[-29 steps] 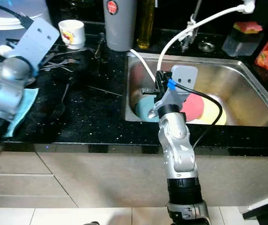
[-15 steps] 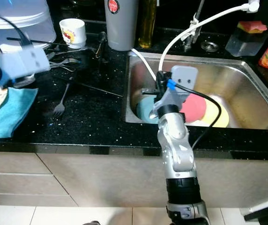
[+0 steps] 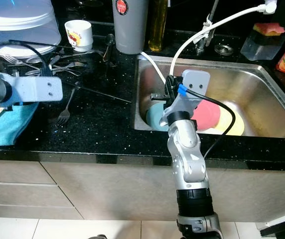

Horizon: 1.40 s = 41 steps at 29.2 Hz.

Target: Kitchen organization

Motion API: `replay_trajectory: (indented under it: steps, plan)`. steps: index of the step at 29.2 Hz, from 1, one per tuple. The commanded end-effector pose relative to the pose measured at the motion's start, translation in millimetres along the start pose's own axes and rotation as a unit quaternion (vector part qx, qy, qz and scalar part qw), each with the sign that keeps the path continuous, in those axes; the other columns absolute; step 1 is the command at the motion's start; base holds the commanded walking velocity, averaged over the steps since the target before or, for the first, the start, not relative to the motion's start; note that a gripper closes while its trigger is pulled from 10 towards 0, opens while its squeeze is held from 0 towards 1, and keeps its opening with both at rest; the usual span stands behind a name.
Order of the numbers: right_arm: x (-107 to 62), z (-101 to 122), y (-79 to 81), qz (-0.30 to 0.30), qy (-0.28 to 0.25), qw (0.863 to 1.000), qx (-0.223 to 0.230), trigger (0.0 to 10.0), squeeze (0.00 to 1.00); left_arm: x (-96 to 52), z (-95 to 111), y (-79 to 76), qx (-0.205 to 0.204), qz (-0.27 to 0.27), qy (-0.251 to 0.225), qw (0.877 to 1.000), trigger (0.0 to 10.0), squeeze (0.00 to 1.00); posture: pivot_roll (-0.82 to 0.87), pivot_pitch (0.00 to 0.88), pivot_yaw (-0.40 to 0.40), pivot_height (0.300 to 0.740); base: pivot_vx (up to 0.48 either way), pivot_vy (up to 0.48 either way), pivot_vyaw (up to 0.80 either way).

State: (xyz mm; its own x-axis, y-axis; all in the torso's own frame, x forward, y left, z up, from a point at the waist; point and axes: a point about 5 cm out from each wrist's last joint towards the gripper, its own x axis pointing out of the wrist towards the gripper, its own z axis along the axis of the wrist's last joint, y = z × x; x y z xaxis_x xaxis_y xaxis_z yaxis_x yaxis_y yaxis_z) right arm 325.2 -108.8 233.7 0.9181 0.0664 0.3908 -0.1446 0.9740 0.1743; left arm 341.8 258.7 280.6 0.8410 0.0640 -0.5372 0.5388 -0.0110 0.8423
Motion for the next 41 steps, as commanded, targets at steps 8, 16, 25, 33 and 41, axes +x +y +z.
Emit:
replay_trajectory:
  steps: [8,16,25,33,41]
  plan:
    - [-0.6,-1.0,-2.6,-0.008,-0.001,1.000,0.001,10.0,0.00,7.3,-14.7,-3.0,0.035,-0.006,0.049,0.998,10.0,0.00,0.32,0.059,-0.027,0.740,0.000,0.000,0.00]
    - [-1.3,-0.5,-3.2,-0.009,-0.001,1.000,0.001,10.0,0.00,10.2,-15.2,6.9,0.027,0.024,0.057,0.998,10.0,0.00,0.32,0.063,-0.030,0.740,0.000,0.000,0.00]
    - [-1.1,-1.0,-3.4,-0.009,0.000,1.000,0.001,10.0,0.00,17.2,-10.7,3.5,0.027,0.013,0.047,0.998,10.0,0.00,0.31,0.071,-0.030,0.740,0.000,0.000,0.00]
    - [-1.5,-0.8,-4.6,-0.011,0.001,1.000,-0.001,10.0,0.00,25.9,-3.4,2.4,0.033,0.012,0.039,0.999,9.3,0.00,0.31,0.074,-0.030,0.740,0.000,0.000,0.00]
    - [-1.2,-0.3,-4.4,-0.012,0.000,1.000,0.000,10.0,0.00,35.9,-0.7,2.2,0.036,0.024,0.042,0.998,0.0,0.00,0.31,0.077,-0.031,0.740,0.000,0.000,0.00]
